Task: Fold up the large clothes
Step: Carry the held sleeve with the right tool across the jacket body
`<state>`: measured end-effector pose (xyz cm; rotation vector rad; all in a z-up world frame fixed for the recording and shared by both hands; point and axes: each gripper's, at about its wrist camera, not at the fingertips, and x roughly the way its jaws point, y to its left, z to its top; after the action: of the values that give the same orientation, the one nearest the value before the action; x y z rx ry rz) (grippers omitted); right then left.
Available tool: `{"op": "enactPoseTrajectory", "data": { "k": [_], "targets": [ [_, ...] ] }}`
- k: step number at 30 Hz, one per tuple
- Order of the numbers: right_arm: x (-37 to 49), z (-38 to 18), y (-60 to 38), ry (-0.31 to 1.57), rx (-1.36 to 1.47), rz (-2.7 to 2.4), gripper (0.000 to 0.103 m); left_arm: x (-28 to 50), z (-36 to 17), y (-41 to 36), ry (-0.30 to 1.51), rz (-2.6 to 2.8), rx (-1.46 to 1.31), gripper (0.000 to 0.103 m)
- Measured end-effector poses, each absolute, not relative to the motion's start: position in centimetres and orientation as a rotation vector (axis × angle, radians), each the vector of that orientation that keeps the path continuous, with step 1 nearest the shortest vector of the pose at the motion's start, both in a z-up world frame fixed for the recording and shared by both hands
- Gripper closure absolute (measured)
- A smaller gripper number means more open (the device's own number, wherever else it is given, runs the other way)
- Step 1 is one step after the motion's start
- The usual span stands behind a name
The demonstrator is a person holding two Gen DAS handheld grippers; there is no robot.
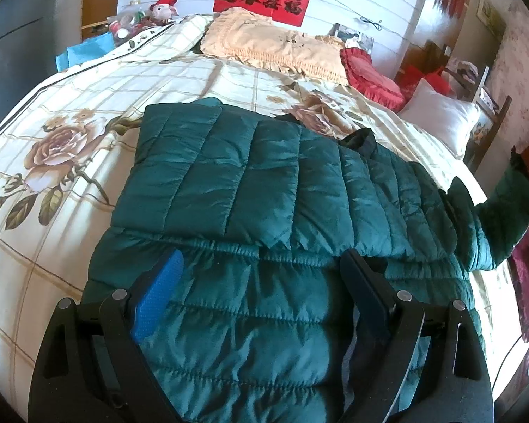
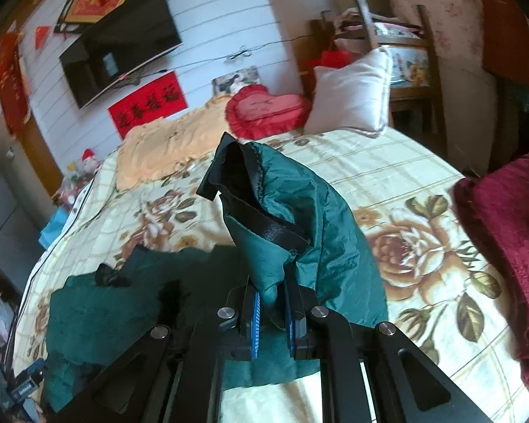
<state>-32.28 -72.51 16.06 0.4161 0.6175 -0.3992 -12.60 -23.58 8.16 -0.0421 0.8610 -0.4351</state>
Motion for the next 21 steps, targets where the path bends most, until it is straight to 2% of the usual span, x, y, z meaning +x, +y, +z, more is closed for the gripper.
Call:
{"op": "enactPoseTrajectory", "data": {
  "k": [21],
  "targets": [
    [-25.9, 15.0, -61.7, 0.746, 0.339, -0.162, 0.092, -12.6, 8.7, -21.5, 0.848, -0.426, -0.079, 0.012]
  ]
}}
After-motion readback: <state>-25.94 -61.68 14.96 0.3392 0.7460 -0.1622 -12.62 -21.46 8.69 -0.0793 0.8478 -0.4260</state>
